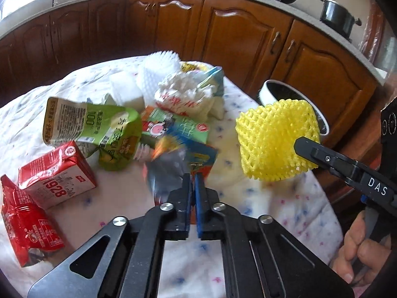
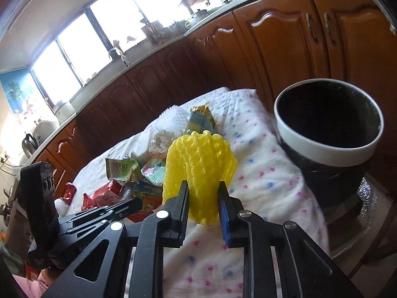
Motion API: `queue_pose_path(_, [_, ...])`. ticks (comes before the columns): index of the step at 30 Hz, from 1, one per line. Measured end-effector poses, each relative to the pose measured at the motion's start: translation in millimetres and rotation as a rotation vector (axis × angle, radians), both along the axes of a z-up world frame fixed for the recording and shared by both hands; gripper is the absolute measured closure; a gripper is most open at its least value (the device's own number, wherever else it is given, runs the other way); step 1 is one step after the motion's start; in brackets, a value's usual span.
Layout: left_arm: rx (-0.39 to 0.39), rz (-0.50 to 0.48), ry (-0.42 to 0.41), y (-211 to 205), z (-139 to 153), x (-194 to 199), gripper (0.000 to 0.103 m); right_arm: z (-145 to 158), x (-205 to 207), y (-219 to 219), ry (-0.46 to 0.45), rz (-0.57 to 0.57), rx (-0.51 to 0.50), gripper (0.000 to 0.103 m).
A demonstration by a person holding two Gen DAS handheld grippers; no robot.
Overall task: Collect trash
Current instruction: 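Grasp the yellow foam fruit net with the right gripper and lift it, then carry the yellow foam net over the bin and open the right gripper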
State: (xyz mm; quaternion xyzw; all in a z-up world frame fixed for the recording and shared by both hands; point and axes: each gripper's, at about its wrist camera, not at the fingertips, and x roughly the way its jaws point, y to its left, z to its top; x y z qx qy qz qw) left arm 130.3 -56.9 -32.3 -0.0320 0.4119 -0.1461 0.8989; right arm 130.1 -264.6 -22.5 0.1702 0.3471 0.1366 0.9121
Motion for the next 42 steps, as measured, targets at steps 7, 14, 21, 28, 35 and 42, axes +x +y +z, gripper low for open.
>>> queue_pose_path(7, [-0.041,-0.045,-0.056,-11,27,-3,0.102,13,-8,-29,-0.035,-0.079,-0.024,0.081])
queue_pose_path(14, [-0.060,-0.111,-0.077,-44,41,12,0.102,24,-9,-72,-0.053,-0.170,-0.053,0.081])
queue_pose_path(21, [-0.078,-0.191,-0.065,-87,51,28,0.102,31,-1,-106,-0.058,-0.249,-0.101,0.081])
queue_pose_path(28, [-0.080,-0.264,-0.058,-134,63,58,0.102,41,23,-135,-0.049,-0.305,-0.183,0.081])
queue_pose_path(35, [-0.048,-0.335,-0.024,-192,66,95,0.102,33,52,-156,0.014,-0.311,-0.219,0.080])
queue_pose_path(42, [-0.019,-0.348,0.068,-224,45,130,0.102,14,81,-161,0.097,-0.275,-0.285,0.077])
